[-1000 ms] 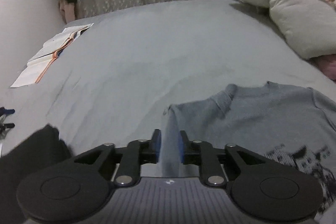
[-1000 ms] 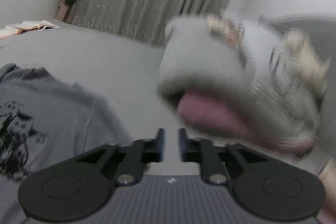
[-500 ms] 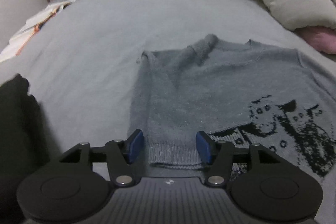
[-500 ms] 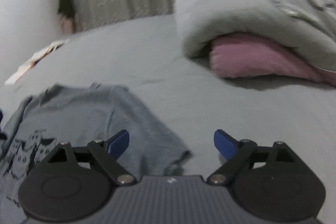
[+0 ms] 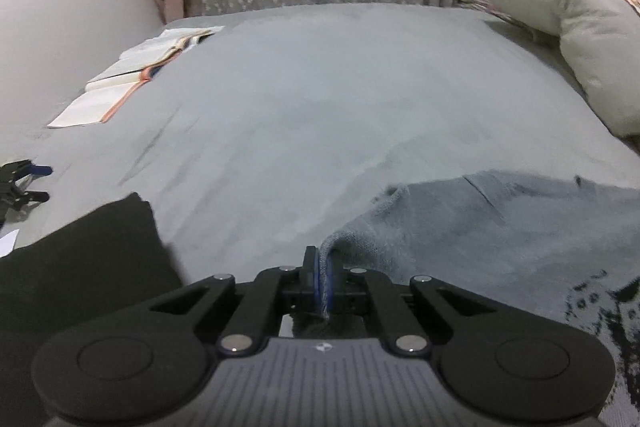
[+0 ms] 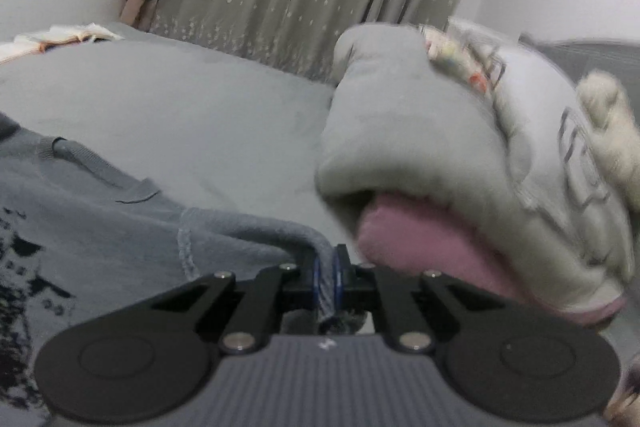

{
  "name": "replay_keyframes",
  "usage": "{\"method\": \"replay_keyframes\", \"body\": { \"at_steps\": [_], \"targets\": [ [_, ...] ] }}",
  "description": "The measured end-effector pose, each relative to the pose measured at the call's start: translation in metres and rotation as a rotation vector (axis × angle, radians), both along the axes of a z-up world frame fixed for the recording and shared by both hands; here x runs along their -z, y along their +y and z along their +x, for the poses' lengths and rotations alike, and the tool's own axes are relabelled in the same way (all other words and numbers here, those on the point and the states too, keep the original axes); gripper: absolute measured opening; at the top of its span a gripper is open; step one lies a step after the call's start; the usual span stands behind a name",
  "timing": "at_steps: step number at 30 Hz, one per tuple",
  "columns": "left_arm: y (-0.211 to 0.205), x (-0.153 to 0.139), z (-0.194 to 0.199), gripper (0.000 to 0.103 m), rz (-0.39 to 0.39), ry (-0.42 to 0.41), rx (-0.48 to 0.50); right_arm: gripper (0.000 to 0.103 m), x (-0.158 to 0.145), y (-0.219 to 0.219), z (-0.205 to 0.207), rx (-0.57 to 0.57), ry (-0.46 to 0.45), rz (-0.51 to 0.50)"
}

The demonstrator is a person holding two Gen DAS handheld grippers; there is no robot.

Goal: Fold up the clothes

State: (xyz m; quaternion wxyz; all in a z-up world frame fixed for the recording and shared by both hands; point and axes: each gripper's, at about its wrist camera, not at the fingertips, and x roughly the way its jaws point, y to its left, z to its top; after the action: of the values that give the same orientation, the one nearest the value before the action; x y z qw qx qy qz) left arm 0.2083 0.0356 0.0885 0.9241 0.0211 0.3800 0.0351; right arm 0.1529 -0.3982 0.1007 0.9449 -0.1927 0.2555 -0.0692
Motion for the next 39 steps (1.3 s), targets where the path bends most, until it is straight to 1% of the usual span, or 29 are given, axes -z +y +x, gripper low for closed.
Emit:
{"method": "replay_keyframes", "body": {
  "at_steps": [2,4,6,9,11,12,13,14,15,16,17,18,19,20,23,24,25,28,29,31,33,34,35,36,37,38,39],
  "targets": [
    [0.004,-0.002,0.001,0.001,-0.009,-0.006,-0.031,0.006,-0.002,-0.003,-0.001,0.029,0.000,-0.022],
    [0.009,-0.004,0.003,0.001,-0.003,-0.013,-0.067,0.006,-0.003,-0.012,-0.001,0.064,0.004,-0.007],
    [0.014,-0.001,0.007,0.001,0.001,-0.003,-0.100,0.006,0.005,-0.020,-0.002,0.105,0.041,0.013],
    [0.020,0.007,0.012,0.005,0.016,0.025,-0.149,0.008,0.036,-0.015,0.000,0.108,0.125,-0.097],
    [0.022,0.008,0.009,0.006,0.021,0.030,-0.156,0.021,0.043,-0.021,-0.008,0.147,0.112,-0.056],
    [0.022,0.006,0.004,0.007,0.020,0.025,-0.146,0.040,0.045,-0.025,-0.013,0.168,0.101,-0.025],
    [0.022,0.002,0.000,0.013,0.021,0.019,-0.135,0.055,0.044,-0.029,-0.019,0.175,0.089,0.016],
    [0.022,-0.004,-0.008,0.025,0.025,0.005,-0.119,0.059,0.043,-0.034,-0.025,0.176,0.076,0.063],
    [0.021,-0.010,-0.016,0.033,0.028,-0.009,-0.104,0.063,0.040,-0.042,-0.041,0.177,0.066,0.132],
    [0.021,-0.016,-0.025,0.047,0.031,-0.024,-0.090,0.067,0.038,-0.048,-0.056,0.174,0.068,0.171],
    [0.020,-0.022,-0.036,0.053,0.034,-0.042,-0.080,0.069,0.037,-0.049,-0.062,0.171,0.072,0.181],
    [0.020,-0.028,-0.047,0.055,0.036,-0.060,-0.071,0.072,0.035,-0.053,-0.072,0.160,0.082,0.206],
    [0.019,-0.033,-0.059,0.056,0.033,-0.073,-0.061,0.074,0.033,-0.059,-0.095,0.142,0.101,0.265],
    [0.018,-0.035,-0.077,0.057,0.007,-0.068,-0.039,0.075,0.031,-0.065,-0.114,0.130,0.117,0.325],
    [0.013,-0.030,-0.129,0.058,-0.093,-0.010,0.054,0.077,0.027,-0.075,-0.152,0.102,0.143,0.453],
    [0.012,-0.026,-0.146,0.058,-0.123,0.014,0.068,0.077,0.026,-0.080,-0.180,0.068,0.164,0.538],
    [0.012,-0.020,-0.164,0.058,-0.157,0.041,0.079,0.077,0.026,-0.083,-0.202,0.035,0.183,0.589],
    [0.020,0.003,-0.217,0.058,-0.266,0.132,0.077,0.077,0.029,-0.079,-0.251,-0.042,0.216,0.645],
    [0.021,0.014,-0.236,0.058,-0.291,0.156,0.075,0.077,0.030,-0.077,-0.265,-0.064,0.229,0.666],
    [0.019,0.025,-0.250,0.058,-0.303,0.185,0.094,0.076,0.035,-0.075,-0.284,-0.087,0.237,0.747],
    [0.015,0.040,-0.267,0.058,-0.347,0.227,0.120,0.074,0.041,-0.073,-0.301,-0.107,0.241,0.836],
    [0.013,0.046,-0.275,0.059,-0.372,0.245,0.133,0.071,0.042,-0.073,-0.304,-0.110,0.242,0.852],
    [0.010,0.052,-0.281,0.063,-0.388,0.251,0.146,0.069,0.049,-0.072,-0.310,-0.113,0.251,0.913],
    [0.006,0.058,-0.285,0.067,-0.386,0.235,0.156,0.066,0.055,-0.069,-0.314,-0.111,0.261,0.952],
    [0.002,0.062,-0.287,0.078,-0.382,0.223,0.170,0.063,0.061,-0.065,-0.316,-0.104,0.268,0.969],
    [-0.005,0.062,-0.286,0.083,-0.370,0.220,0.193,0.063,0.066,-0.061,-0.318,-0.098,0.276,0.987],
    [-0.013,0.061,-0.286,0.083,-0.354,0.213,0.214,0.061,0.068,-0.059,-0.318,-0.094,0.277,0.991]
  ]
}}
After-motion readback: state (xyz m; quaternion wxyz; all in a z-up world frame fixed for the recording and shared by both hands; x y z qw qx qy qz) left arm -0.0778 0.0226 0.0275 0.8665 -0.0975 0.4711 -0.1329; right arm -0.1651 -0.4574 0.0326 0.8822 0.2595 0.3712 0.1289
